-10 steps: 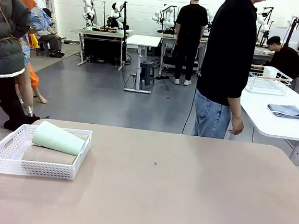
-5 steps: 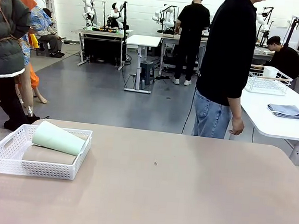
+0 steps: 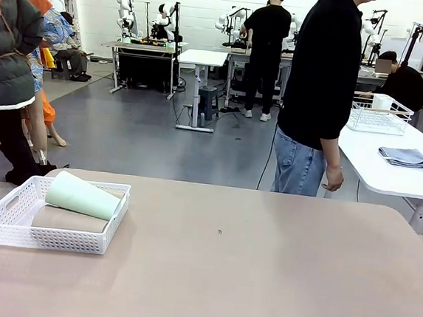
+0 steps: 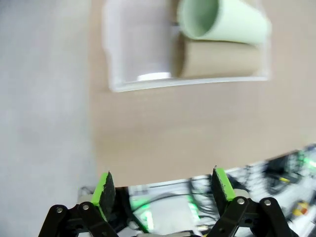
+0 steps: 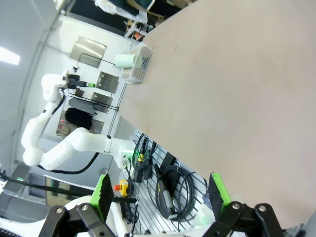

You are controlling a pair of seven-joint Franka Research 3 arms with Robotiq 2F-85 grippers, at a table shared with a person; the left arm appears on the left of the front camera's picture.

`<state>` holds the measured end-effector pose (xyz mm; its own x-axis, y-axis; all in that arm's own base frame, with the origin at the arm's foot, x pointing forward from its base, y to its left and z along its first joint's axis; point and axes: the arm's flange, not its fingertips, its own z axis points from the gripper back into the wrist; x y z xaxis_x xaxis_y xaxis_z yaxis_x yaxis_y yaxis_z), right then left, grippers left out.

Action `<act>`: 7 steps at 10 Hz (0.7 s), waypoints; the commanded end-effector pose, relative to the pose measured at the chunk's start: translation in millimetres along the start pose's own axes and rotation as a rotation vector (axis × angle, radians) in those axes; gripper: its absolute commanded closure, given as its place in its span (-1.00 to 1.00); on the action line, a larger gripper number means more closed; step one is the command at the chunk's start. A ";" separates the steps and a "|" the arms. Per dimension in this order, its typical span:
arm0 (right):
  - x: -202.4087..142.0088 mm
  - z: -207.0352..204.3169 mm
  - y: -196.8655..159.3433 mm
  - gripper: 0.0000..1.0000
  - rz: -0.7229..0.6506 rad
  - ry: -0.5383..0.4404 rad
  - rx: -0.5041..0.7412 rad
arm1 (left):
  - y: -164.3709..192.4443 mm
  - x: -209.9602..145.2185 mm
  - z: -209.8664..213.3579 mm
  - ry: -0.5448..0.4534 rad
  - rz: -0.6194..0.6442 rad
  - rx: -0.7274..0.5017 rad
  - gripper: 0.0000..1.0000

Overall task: Clean and organize the cups into the basket.
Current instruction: Move the Organizing basket back to the left side of the table.

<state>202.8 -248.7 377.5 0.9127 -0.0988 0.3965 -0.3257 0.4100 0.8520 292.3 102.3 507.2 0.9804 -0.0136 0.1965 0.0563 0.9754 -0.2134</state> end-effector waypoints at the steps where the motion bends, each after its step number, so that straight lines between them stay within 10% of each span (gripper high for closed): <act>1: 4.2 0.9 -1.9 -1.00 -0.002 -0.005 -0.005 | 37.0 16.1 28.2 0.060 0.016 -0.459 -1.00; 7: 4.2 0.9 -1.9 -1.00 -0.002 -0.005 -0.005 | 137.2 41.8 74.1 -0.118 0.223 -0.783 -1.00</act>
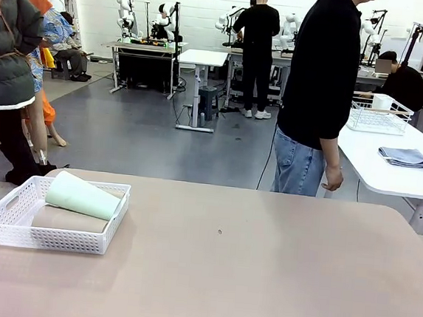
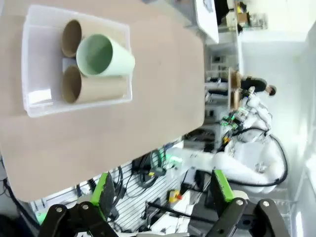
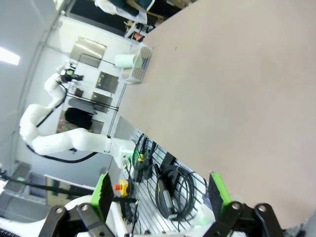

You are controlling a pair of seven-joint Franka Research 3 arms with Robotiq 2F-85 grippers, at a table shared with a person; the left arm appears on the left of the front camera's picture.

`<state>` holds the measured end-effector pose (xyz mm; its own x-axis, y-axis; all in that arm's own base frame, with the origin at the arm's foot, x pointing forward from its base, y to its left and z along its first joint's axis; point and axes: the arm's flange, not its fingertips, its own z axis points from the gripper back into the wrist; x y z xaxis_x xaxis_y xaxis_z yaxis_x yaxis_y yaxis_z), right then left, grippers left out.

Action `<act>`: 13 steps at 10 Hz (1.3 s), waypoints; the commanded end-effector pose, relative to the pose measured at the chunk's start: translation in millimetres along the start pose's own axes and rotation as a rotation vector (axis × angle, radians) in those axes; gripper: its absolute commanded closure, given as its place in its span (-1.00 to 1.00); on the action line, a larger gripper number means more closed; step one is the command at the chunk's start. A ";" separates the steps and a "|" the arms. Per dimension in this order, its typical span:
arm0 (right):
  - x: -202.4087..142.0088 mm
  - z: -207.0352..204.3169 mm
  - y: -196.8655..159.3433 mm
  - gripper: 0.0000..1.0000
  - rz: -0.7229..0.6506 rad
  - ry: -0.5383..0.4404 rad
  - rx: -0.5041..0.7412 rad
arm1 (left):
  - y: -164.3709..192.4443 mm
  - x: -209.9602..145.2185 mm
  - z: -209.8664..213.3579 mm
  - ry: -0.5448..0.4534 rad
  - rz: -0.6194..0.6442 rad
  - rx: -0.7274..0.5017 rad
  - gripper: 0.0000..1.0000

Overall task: Clean and organize the cups into the basket.
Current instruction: Move the Organizing basket back to the left side of the table.

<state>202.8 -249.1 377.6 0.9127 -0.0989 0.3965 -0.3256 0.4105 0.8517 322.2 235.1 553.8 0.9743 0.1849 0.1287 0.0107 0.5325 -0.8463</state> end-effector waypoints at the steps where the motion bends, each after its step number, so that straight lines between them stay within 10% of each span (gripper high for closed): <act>1: 4.0 0.6 -1.8 -1.00 -0.002 -0.005 -0.004 | 13.2 11.4 28.7 -0.086 0.016 -0.040 -1.00; 13: 4.0 0.6 -1.8 -1.00 -0.002 -0.005 -0.004 | 90.7 26.5 104.8 -0.242 0.220 -0.122 -1.00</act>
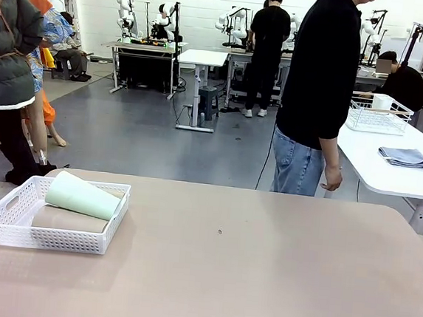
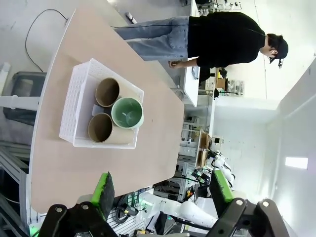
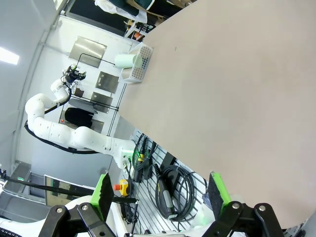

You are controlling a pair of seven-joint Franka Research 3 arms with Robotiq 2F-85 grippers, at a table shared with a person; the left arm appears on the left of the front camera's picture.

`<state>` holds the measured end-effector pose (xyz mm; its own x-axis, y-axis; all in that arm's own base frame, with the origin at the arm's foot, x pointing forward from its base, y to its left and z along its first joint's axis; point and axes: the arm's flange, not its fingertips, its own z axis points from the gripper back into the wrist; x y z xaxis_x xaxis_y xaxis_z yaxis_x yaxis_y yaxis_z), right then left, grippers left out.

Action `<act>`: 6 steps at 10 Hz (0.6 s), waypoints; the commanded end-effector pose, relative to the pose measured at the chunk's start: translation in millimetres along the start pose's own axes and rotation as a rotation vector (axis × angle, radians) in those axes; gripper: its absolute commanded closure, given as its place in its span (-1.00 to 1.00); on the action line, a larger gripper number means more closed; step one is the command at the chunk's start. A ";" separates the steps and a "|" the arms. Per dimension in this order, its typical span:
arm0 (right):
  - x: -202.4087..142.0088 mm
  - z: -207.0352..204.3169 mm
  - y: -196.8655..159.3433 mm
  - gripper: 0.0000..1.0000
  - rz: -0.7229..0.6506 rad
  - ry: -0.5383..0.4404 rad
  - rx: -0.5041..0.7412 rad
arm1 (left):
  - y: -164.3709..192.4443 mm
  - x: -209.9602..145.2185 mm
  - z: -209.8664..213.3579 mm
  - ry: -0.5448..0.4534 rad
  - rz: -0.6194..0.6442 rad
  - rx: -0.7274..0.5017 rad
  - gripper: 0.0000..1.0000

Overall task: Clean and organize the cups into the basket.
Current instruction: Move the Organizing basket back to the left side of the table.

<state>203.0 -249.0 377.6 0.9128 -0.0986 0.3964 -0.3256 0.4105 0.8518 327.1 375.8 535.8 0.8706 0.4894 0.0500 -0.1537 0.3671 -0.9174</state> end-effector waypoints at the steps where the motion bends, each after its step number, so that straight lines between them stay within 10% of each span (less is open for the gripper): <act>1: 4.0 0.7 -1.8 -1.00 -0.002 -0.005 -0.004 | 1.0 -2.1 -0.4 0.011 0.004 -0.009 -1.00; 6: 4.0 0.7 -1.8 -1.00 -0.002 -0.005 -0.004 | 1.0 -2.1 -0.4 0.011 0.004 -0.009 -1.00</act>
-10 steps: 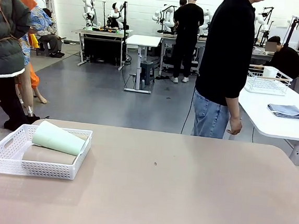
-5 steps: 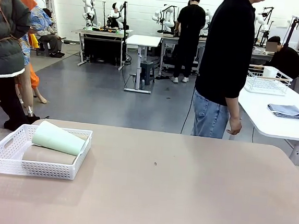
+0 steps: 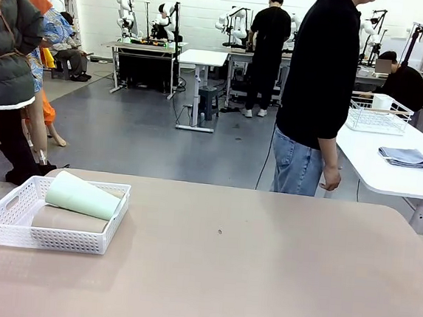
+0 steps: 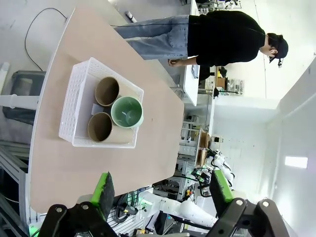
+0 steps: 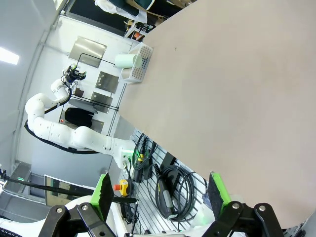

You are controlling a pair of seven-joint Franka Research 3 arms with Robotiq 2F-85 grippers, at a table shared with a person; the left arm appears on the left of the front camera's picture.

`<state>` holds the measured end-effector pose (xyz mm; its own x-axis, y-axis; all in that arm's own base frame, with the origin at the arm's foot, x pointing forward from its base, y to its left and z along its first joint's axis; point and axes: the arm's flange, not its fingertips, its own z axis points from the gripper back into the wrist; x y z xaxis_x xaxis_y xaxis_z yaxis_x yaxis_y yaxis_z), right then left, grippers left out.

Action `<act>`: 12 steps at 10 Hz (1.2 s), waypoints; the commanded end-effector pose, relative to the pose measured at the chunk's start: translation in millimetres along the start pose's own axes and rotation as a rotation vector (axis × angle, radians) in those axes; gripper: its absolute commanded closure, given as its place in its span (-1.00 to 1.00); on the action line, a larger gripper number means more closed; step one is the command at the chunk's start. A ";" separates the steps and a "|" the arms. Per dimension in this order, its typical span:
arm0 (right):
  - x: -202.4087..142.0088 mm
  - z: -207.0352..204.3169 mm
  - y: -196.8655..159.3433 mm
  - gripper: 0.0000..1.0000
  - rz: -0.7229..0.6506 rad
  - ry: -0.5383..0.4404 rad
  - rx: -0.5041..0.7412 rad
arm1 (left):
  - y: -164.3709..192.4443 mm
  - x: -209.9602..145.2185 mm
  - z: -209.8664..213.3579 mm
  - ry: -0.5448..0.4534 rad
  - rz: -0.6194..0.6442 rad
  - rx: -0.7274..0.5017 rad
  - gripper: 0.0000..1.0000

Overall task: Clean and organize the cups into the basket.
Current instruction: Move the Organizing basket back to the left side of the table.

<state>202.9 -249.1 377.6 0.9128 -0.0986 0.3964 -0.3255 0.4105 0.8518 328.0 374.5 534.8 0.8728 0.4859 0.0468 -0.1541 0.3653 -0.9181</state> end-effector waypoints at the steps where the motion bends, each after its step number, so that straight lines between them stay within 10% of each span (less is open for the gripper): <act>1: 4.0 0.7 -1.8 -1.00 -0.002 -0.005 -0.004 | 0.8 -2.2 1.5 0.006 0.002 -0.008 -1.00; 12: 4.0 0.7 -1.8 -1.00 -0.002 -0.005 -0.004 | 0.8 -2.2 1.5 0.006 0.002 -0.008 -1.00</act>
<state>202.9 -249.0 377.6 0.9128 -0.0986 0.3964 -0.3256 0.4105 0.8518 328.4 374.1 534.8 0.8733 0.4850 0.0468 -0.1538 0.3655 -0.9180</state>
